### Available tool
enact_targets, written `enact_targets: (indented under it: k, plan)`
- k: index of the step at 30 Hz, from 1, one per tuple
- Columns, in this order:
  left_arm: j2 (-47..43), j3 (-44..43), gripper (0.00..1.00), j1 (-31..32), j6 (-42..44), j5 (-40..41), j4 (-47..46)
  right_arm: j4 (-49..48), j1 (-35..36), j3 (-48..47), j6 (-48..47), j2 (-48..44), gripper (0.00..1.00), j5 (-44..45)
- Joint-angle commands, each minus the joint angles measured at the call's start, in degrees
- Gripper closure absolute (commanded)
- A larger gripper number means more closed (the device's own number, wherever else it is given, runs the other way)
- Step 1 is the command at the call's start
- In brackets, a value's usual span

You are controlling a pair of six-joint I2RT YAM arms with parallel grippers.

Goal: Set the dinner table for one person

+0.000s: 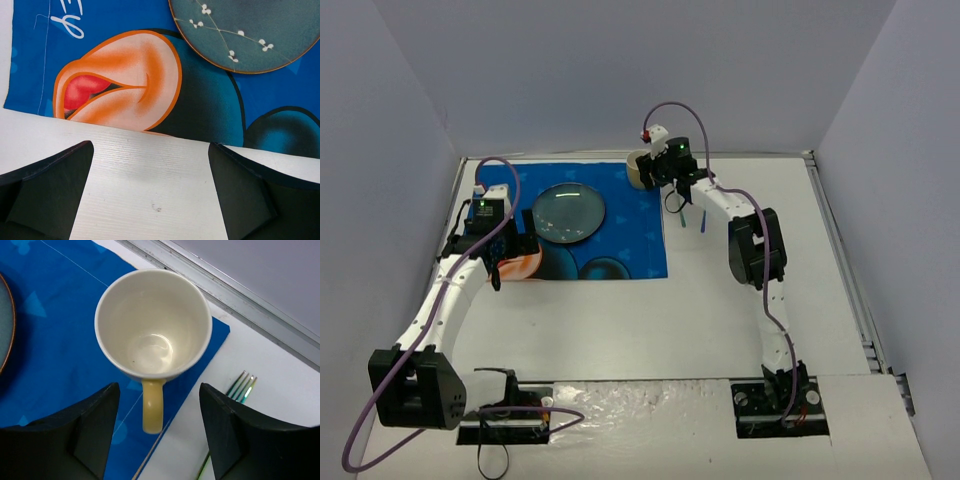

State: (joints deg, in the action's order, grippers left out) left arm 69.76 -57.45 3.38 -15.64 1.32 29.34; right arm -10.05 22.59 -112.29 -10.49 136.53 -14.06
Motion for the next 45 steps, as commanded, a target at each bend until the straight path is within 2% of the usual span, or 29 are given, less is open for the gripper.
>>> enact_targets:
  k: [1,8,11,15,23,29,35,39,41,45]
  plan:
    - [-0.6,-2.1,0.03,-0.2,0.5,0.1,-1.5,-5.1,-0.1,3.7,2.4,-12.7,0.26,6.5]
    - [-0.5,-2.4,0.03,-0.2,0.2,-0.5,-1.3,-6.0,-2.7,18.1,10.8,-25.5,0.15,17.4]
    - [-0.6,-2.5,0.03,-0.2,0.0,-0.7,-1.2,-6.0,-5.4,23.0,17.5,-28.5,0.11,18.7]
    - [-1.1,-2.5,0.03,-0.2,-0.2,-0.6,-1.2,-6.0,-7.8,26.7,19.7,-28.5,0.09,17.6]
    - [-1.3,-2.3,0.03,-0.1,-0.1,-0.5,-1.2,-4.7,-9.3,26.6,22.8,-22.5,0.12,18.8]
    - [-1.4,-2.3,0.03,-0.2,-0.1,-0.5,-1.3,-4.7,-9.4,24.6,25.0,-16.7,0.17,20.7]
    - [-1.4,-2.4,0.03,-0.2,-0.1,-0.7,-1.2,-3.9,-9.5,21.3,25.7,-12.0,0.28,22.2]
    - [-1.5,-2.3,0.03,-0.2,-0.2,-0.7,-1.3,-3.4,-9.5,20.4,25.8,-9.5,0.38,22.9]
    - [-1.6,-2.3,0.03,-0.2,-0.2,-0.8,-1.4,-3.5,-9.5,19.9,25.8,-8.5,0.48,23.3]
    - [-1.6,-2.3,0.03,-0.2,-0.2,-1.0,-1.4,-3.4,-9.4,19.4,25.6,-7.2,0.59,24.1]
